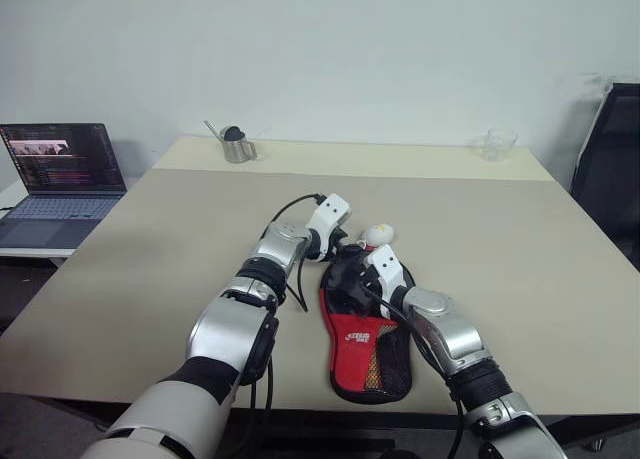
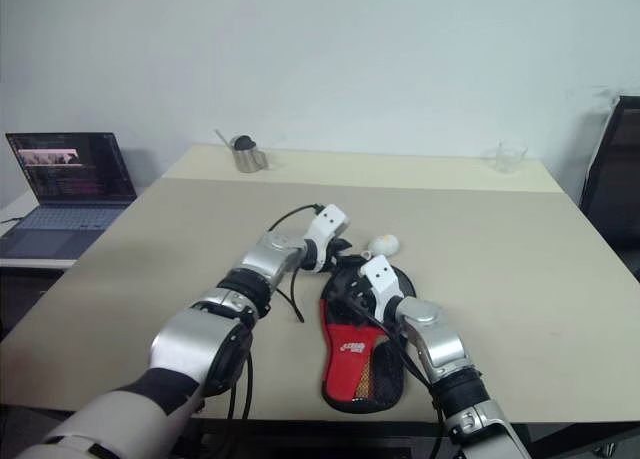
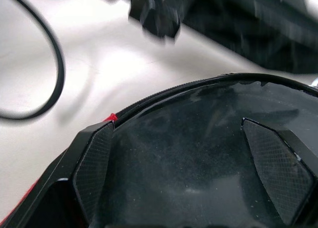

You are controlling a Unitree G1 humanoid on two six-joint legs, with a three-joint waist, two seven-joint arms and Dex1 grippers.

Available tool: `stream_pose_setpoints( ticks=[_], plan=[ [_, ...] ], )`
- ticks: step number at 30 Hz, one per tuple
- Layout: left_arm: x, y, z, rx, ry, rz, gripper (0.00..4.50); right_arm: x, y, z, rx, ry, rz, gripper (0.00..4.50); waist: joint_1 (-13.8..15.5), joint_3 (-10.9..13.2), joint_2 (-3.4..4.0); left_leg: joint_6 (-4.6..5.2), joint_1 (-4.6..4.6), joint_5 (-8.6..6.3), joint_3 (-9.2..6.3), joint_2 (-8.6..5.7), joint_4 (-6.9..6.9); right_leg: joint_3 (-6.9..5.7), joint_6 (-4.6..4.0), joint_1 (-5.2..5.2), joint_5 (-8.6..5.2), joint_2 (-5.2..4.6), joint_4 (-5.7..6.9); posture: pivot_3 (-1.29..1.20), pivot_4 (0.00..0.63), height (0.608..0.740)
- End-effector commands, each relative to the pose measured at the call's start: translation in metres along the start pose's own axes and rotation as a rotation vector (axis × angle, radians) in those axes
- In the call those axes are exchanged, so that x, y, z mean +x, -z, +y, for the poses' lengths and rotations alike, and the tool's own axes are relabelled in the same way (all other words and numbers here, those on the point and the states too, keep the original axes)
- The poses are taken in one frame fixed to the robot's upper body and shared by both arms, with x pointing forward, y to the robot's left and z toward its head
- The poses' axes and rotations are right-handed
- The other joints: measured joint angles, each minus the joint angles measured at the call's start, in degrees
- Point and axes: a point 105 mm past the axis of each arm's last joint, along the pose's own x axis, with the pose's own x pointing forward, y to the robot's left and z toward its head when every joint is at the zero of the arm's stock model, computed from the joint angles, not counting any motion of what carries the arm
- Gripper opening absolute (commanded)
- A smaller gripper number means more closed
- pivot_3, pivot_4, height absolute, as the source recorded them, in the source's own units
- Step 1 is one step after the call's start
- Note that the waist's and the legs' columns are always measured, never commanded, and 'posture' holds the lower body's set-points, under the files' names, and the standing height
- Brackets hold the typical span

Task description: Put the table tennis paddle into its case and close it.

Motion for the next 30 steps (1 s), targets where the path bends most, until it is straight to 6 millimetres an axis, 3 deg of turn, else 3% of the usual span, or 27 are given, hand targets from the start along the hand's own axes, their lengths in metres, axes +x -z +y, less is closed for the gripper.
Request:
stream_pose_setpoints(
  ticks=[1, 4, 8, 16, 22, 30],
  plan=[
    [-0.026, -0.023, 0.012, -0.018, 0.017, -0.129, 2.91, -0.013, -0.007, -0.006, -0.012, -0.019, 0.016, 4.50, 0.0, 0.1, 0.07, 0.00, -0.03, 0.00, 0.01, 0.00, -0.05, 0.01, -0.01, -0.02, 0.00, 0.00, -0.04, 0.00, 0.150, 0.740],
    [-0.061, -0.021, 0.026, -0.071, 0.029, -0.204, 2.91, -0.028, -0.017, 0.000, -0.129, -0.096, 0.056, 4.50, 0.0, 0.3, 0.19, 0.00, -0.21, 0.00, 0.01, 0.03, -0.17, -0.02, -0.01, -0.12, 0.00, 0.01, -0.27, 0.00, 0.150, 0.740],
    [-0.093, -0.008, 0.033, -0.072, 0.023, -0.192, 2.91, -0.043, -0.035, 0.001, -0.196, -0.145, 0.058, 4.50, -0.1, 0.3, 0.21, -0.09, -0.85, -0.05, 0.08, 0.02, -0.17, 0.06, -0.01, -0.78, 0.01, 0.07, -0.26, 0.00, 0.150, 0.740],
    [-0.130, -0.002, -0.006, -0.018, 0.161, -0.205, 2.91, -0.074, -0.081, -0.020, -0.282, -0.149, 0.006, 4.50, 0.4, 0.4, 0.26, -0.17, -0.89, -0.10, 0.02, -0.01, -0.09, -0.03, 0.06, -0.71, 0.01, 0.00, -0.32, 0.00, 0.150, 0.740],
    [-0.112, -0.001, -0.046, 0.085, 0.169, -0.257, 2.91, -0.089, -0.111, -0.040, -0.284, -0.113, -0.040, 4.50, 0.5, 0.4, 0.26, -0.16, -0.86, -0.08, 0.02, 0.01, -0.02, 0.01, 0.06, -0.66, 0.01, -0.06, -0.31, 0.00, 0.150, 0.740],
    [-0.075, -0.005, -0.042, 0.063, 0.012, -0.289, 2.91, -0.097, -0.128, -0.046, -0.335, -0.132, -0.045, 4.50, 0.6, 0.4, 0.27, -0.14, -0.86, -0.08, 0.03, -0.05, 0.04, 0.03, 0.07, -0.66, 0.03, 0.06, -0.28, 0.00, 0.150, 0.740]
  ],
)
